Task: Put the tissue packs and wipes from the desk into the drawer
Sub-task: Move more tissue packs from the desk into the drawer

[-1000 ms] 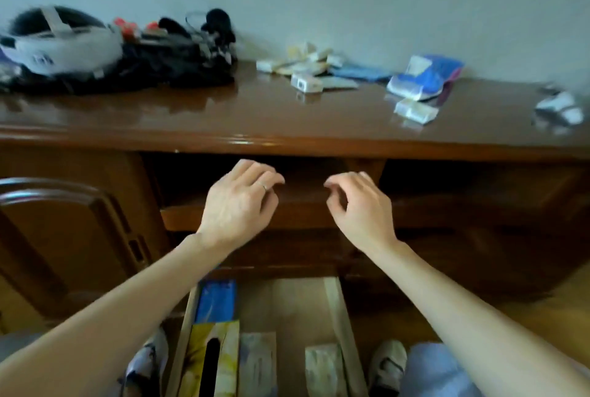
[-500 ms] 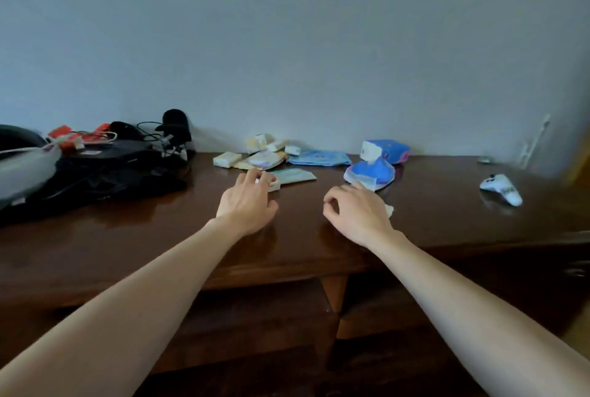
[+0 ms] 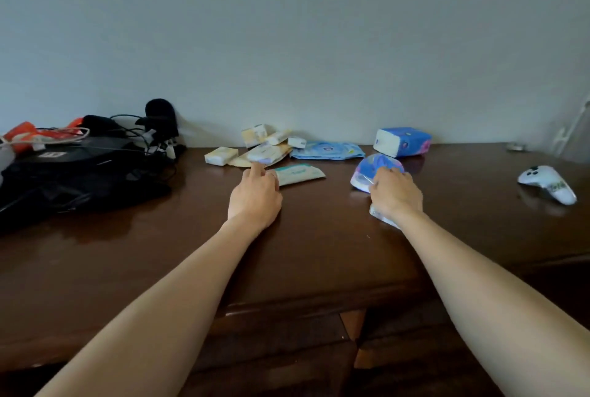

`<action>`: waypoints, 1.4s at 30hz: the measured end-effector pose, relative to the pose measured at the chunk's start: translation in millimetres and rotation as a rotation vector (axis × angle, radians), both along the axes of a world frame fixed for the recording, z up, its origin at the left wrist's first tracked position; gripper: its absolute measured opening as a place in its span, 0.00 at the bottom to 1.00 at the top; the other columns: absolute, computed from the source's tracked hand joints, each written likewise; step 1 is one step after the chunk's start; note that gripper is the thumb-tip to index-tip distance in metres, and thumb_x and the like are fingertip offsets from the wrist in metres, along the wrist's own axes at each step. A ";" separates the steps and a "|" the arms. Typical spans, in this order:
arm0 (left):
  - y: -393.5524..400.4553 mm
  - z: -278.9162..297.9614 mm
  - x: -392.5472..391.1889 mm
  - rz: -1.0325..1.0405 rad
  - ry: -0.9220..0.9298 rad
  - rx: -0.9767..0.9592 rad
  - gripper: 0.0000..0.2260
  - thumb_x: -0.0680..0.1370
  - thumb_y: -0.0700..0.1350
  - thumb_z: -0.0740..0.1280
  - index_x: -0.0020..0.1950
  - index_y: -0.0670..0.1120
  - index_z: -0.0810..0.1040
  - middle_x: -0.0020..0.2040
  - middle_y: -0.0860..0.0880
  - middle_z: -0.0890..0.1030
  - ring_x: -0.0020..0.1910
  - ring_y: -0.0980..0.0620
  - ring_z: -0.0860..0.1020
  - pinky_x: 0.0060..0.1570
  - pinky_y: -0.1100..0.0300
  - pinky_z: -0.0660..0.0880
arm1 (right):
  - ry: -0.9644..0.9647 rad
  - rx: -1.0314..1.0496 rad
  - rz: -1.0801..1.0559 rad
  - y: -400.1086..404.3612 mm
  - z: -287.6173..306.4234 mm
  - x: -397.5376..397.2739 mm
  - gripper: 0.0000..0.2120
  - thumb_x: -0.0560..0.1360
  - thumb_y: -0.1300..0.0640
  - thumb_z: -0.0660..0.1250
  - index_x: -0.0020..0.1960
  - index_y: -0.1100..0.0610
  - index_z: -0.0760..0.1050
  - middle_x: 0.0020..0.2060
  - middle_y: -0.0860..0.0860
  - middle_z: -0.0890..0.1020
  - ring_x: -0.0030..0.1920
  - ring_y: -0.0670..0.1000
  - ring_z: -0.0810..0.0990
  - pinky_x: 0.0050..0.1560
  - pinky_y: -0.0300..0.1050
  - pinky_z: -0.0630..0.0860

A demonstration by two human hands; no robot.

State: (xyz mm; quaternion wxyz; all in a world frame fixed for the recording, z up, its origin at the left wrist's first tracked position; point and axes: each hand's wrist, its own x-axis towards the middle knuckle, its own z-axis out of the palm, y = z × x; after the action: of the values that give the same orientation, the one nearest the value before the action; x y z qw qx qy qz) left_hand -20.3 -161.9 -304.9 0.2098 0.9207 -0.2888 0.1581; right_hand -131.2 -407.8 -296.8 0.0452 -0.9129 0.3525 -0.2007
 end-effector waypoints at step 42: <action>248.4 -412.0 -317.1 0.096 0.702 -0.067 0.11 0.81 0.48 0.62 0.46 0.55 0.84 0.60 0.58 0.76 0.54 0.59 0.77 0.42 0.63 0.71 | 1.200 0.069 0.753 248.1 -390.7 -274.7 0.24 0.77 0.32 0.62 0.36 0.51 0.74 0.31 0.48 0.78 0.35 0.52 0.80 0.34 0.45 0.74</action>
State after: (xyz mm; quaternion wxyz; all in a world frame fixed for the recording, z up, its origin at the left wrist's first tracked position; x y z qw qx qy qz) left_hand -337.5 86.5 -716.9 0.3188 0.9240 -0.1501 -0.1488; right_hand -405.9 -159.7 -687.5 -0.0616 -0.9239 -0.0171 0.3774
